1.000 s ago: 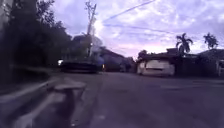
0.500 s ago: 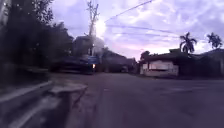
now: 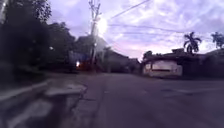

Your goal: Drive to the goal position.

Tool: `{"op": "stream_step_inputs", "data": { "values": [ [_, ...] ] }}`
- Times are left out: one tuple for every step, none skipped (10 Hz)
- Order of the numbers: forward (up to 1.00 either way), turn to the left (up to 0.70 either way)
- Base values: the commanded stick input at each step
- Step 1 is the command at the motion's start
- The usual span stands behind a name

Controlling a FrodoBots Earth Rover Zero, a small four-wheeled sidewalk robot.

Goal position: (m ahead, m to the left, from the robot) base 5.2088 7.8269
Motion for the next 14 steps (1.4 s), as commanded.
{"op": "stream_step_inputs", "data": {
  "values": [
    [0.7,0.0],
    [0.7,0.0],
    [0.67,0.0],
    [0.23,0.0],
    [0.7,0.0],
    [0.7,0.0],
    [0.7,0.0],
    [0.7,0.0],
    [0.7,0.0],
    [0.7,0.0],
    [0.7,0.0],
    [0.66,0.0],
    [0.08,0.0],
    [0.7,0.0]
  ]
}}
